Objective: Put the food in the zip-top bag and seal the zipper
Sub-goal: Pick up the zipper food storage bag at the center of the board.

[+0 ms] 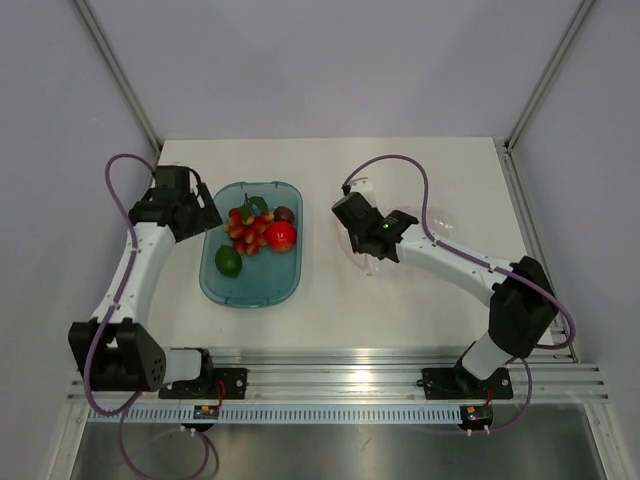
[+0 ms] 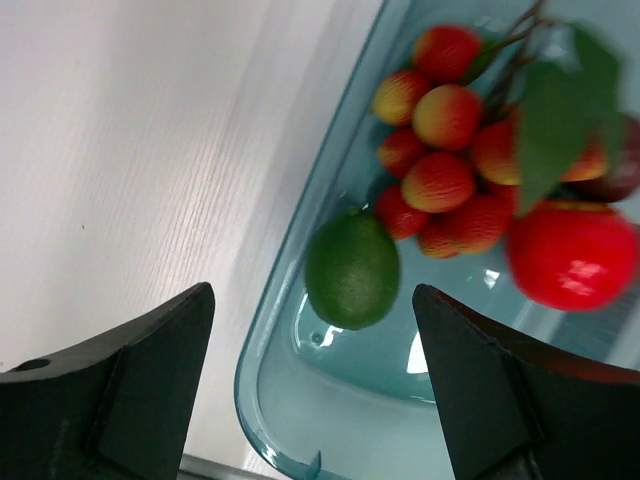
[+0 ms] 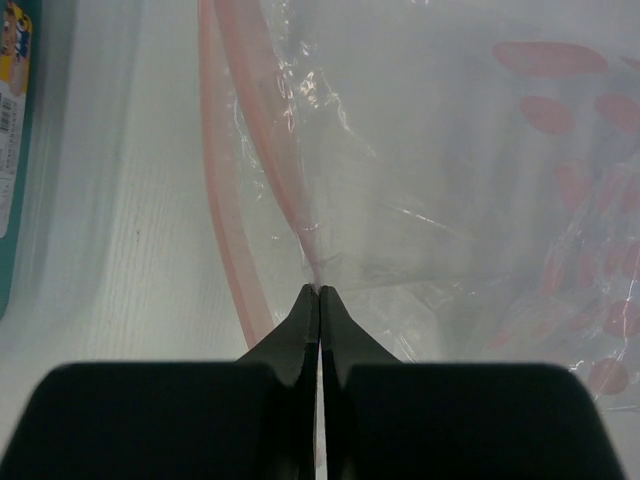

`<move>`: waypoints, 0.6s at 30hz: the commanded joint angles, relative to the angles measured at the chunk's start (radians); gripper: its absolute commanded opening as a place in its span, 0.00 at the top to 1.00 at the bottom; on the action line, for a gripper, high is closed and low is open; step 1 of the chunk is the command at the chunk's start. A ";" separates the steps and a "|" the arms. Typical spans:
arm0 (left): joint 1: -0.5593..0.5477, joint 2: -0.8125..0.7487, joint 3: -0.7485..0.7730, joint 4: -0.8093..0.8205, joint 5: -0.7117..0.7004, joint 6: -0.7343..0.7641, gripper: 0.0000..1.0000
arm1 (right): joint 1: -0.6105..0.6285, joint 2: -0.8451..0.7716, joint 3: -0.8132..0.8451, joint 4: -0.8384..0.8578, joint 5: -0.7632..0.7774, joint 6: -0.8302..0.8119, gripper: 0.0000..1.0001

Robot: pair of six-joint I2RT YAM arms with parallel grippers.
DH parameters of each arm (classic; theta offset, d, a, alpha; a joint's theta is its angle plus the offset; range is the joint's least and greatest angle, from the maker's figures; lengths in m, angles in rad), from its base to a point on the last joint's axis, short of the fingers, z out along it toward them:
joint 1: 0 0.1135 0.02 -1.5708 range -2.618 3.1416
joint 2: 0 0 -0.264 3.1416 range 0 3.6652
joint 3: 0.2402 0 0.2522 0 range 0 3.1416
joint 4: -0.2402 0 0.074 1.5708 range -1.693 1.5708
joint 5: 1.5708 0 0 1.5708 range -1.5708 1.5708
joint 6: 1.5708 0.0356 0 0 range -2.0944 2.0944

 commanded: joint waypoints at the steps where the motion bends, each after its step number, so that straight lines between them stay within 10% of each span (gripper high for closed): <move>1: -0.040 -0.138 0.110 -0.007 0.088 0.014 0.16 | 0.002 -0.100 -0.011 0.043 -0.071 0.037 1.00; 18: -0.258 0.001 0.006 0.111 0.226 -0.176 0.24 | -0.027 -0.132 0.041 0.023 -0.156 0.267 1.00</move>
